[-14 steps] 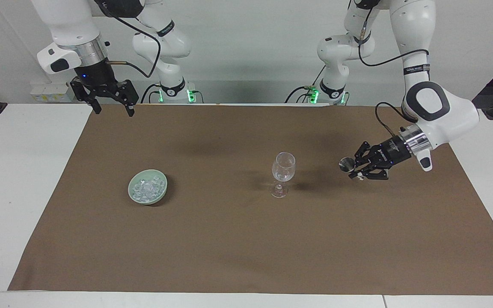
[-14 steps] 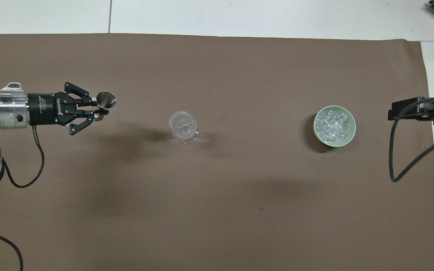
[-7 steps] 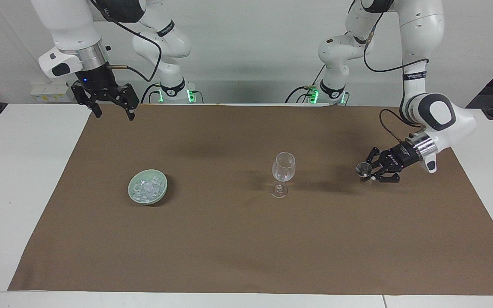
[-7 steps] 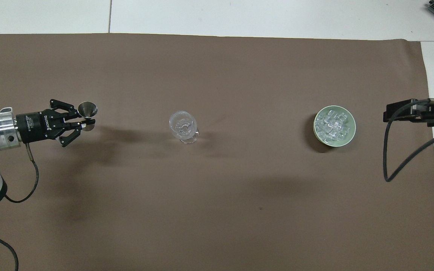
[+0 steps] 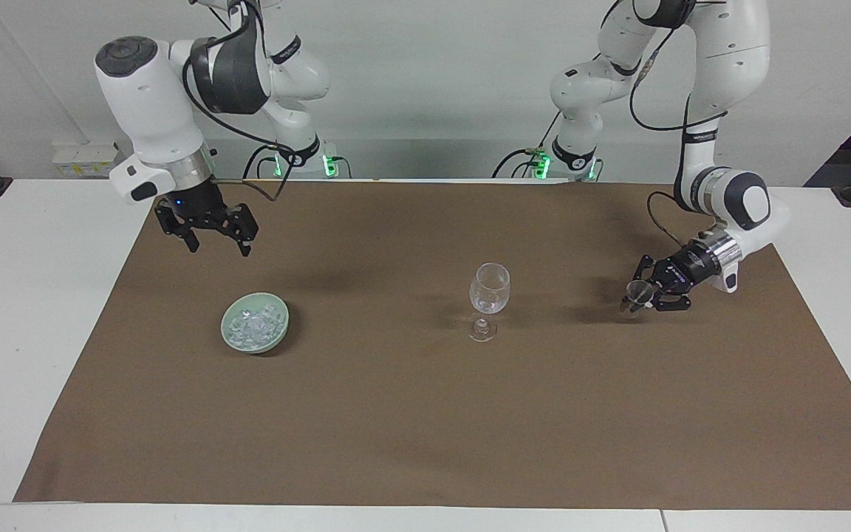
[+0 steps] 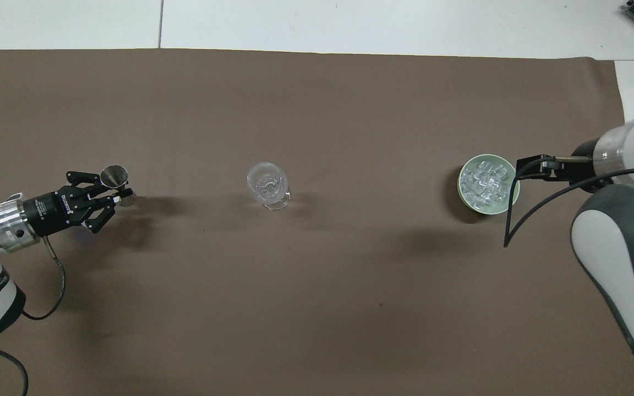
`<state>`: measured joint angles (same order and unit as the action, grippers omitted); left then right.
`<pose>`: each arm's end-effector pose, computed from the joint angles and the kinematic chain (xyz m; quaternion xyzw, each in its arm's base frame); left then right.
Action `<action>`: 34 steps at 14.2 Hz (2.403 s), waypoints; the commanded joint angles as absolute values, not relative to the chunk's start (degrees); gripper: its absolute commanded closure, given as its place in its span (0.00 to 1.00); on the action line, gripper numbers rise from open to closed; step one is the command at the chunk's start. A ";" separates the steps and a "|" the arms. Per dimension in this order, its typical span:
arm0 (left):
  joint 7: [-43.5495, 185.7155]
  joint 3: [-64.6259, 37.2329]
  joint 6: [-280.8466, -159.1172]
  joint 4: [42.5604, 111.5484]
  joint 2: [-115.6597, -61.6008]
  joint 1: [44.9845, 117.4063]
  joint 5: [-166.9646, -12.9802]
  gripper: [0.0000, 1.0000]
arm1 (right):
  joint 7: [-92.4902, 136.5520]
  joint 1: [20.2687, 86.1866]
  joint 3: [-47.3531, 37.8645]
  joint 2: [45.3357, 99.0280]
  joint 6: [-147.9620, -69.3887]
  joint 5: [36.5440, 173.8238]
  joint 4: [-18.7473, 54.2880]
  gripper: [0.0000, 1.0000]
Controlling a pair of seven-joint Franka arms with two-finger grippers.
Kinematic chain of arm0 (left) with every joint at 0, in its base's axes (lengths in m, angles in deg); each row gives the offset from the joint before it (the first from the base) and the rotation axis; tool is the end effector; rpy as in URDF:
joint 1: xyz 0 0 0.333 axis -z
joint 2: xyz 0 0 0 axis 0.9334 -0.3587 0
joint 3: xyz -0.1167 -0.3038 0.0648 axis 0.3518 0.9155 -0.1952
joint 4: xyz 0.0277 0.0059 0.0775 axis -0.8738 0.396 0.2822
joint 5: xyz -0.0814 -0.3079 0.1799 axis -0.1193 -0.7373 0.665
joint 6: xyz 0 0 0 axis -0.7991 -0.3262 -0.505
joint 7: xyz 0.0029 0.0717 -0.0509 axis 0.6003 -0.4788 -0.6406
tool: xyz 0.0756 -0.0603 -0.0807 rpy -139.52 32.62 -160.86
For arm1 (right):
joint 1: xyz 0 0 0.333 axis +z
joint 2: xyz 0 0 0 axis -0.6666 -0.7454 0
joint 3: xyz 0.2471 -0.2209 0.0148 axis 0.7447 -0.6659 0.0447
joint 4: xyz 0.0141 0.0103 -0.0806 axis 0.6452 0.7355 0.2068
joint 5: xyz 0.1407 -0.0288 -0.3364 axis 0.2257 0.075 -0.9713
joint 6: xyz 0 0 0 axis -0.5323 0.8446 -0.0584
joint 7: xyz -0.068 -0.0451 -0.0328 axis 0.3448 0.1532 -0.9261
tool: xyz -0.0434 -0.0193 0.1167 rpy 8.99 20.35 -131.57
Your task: Pour wine and add ice with both arms
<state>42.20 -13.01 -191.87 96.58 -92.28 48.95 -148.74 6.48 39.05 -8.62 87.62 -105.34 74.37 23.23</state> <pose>0.5152 0.0601 0.3013 0.4137 0.6987 -0.3335 0.4790 0.5442 0.0052 0.5110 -0.9972 0.0593 -0.0450 0.0012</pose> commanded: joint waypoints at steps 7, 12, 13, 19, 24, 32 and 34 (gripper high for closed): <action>52.69 -12.42 -191.72 98.81 -93.07 47.97 -155.18 1.00 | 6.12 38.99 -8.34 77.95 -125.63 75.39 30.38 0.00; 54.01 -12.42 -193.04 98.99 -94.13 48.41 -158.70 1.00 | 6.91 39.08 -8.43 77.15 -126.60 74.51 32.76 0.04; 54.01 -12.42 -193.83 98.99 -94.21 48.76 -158.79 1.00 | 7.09 38.99 -8.34 76.80 -126.78 74.51 32.93 0.05; 54.18 -12.42 -195.59 99.52 -94.57 51.04 -160.46 1.00 | 7.18 38.99 -8.43 74.69 -132.23 72.93 34.43 0.20; 58.49 -12.42 -192.62 101.19 -96.50 49.65 -163.54 1.00 | 7.35 39.52 -8.34 74.60 -132.23 72.84 34.25 0.26; 58.49 -12.68 -192.34 101.19 -96.50 49.47 -163.01 0.54 | 8.76 39.52 -8.43 75.30 -131.53 72.84 33.81 0.84; 58.49 -12.68 -192.16 101.10 -96.41 48.94 -162.83 0.48 | 8.76 39.43 -8.43 75.57 -131.35 72.84 33.73 1.00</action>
<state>57.25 -12.51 -193.27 100.53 -96.21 49.86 -162.43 7.09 39.74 -8.49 74.85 -131.16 73.36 33.53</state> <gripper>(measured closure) 0.511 0.731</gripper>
